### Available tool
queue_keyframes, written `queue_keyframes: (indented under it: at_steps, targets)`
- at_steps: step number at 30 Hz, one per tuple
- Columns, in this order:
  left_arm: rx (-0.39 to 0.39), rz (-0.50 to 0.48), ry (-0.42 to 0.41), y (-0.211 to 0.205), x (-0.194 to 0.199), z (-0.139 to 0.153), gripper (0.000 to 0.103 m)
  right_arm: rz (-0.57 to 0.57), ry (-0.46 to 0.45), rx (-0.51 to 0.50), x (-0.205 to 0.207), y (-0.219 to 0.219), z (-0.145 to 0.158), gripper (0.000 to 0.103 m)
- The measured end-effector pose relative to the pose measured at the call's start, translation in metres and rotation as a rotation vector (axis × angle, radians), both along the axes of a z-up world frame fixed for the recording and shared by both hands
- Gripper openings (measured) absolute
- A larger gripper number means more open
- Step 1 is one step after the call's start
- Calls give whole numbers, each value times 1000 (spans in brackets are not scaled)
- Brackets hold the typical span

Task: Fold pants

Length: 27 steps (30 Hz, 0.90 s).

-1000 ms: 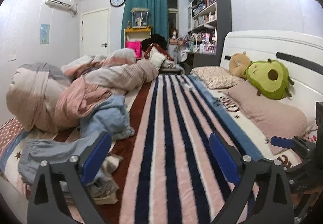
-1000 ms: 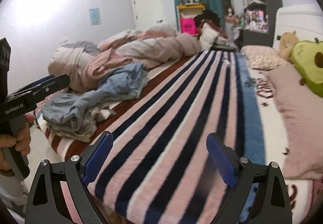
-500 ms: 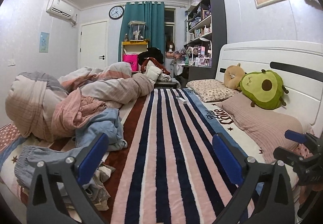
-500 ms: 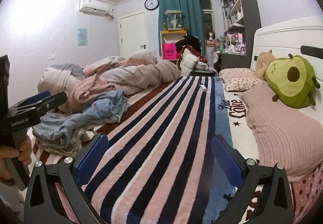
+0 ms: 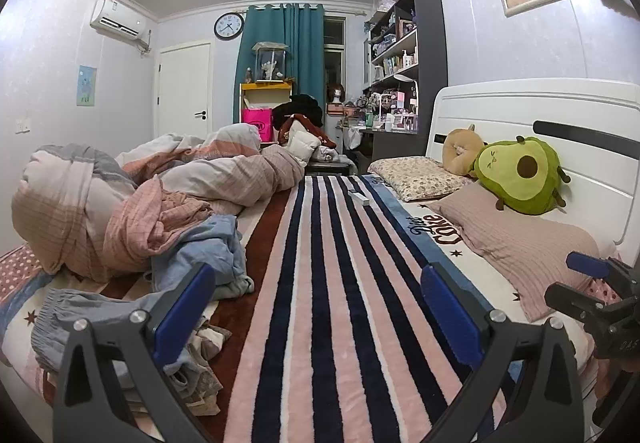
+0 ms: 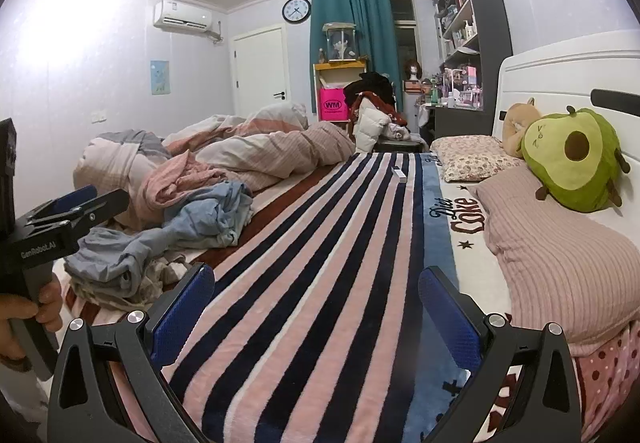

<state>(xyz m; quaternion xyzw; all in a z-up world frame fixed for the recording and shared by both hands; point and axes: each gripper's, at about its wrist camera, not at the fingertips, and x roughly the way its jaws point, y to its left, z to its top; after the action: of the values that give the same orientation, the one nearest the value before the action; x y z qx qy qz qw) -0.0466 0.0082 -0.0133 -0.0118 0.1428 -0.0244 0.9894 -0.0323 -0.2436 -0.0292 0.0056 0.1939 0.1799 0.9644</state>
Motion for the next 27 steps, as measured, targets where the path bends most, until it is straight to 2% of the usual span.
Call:
queue_keyframes:
  at_steps: [27]
  targets:
    - [3,-8,-2,-1,-1,-1,102,-4,2,0,0,-5,2,102]
